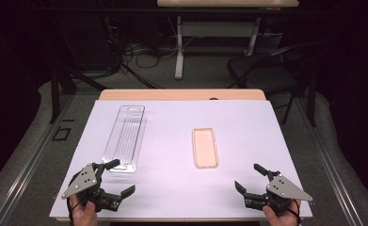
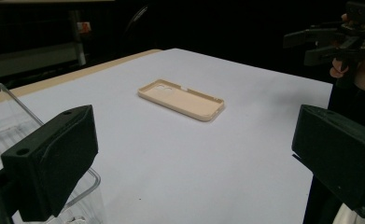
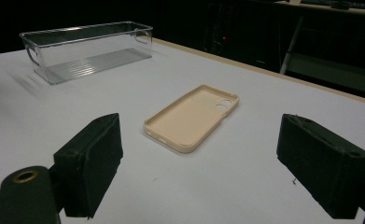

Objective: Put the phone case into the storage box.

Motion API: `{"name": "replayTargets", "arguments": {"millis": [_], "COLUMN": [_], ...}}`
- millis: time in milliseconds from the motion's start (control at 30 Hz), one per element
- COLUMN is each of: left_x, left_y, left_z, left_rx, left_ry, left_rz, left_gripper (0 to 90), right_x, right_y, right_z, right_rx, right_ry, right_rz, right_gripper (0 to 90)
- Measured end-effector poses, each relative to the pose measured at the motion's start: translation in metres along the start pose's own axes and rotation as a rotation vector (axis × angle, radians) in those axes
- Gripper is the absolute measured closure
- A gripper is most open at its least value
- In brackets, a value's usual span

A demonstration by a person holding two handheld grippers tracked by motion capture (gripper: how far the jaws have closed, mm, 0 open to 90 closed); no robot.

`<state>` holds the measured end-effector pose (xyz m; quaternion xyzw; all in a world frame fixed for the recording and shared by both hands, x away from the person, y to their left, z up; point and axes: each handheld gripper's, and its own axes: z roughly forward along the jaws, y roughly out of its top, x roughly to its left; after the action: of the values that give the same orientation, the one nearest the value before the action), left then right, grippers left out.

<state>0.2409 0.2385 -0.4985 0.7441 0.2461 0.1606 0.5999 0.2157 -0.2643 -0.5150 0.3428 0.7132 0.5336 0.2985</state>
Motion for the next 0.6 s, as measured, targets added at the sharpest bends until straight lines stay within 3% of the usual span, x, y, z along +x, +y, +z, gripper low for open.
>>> {"name": "replayTargets", "arguments": {"millis": [333, 600], "left_x": [0.001, 0.003], "left_y": [0.001, 0.01], "left_z": [-0.001, 0.0], "left_rx": [0.011, 0.043], "left_ry": [-0.005, 0.01], "left_rz": [-0.009, -0.041], "left_gripper": [0.5, 0.5], "right_x": [0.0, 0.0], "right_y": [0.001, 0.004], "right_z": [0.0, 0.001], "right_rx": [0.005, 0.016], "right_ry": [-0.01, 0.011], "right_rz": [-0.008, 0.035], "right_gripper": [13.8, 13.8]}}
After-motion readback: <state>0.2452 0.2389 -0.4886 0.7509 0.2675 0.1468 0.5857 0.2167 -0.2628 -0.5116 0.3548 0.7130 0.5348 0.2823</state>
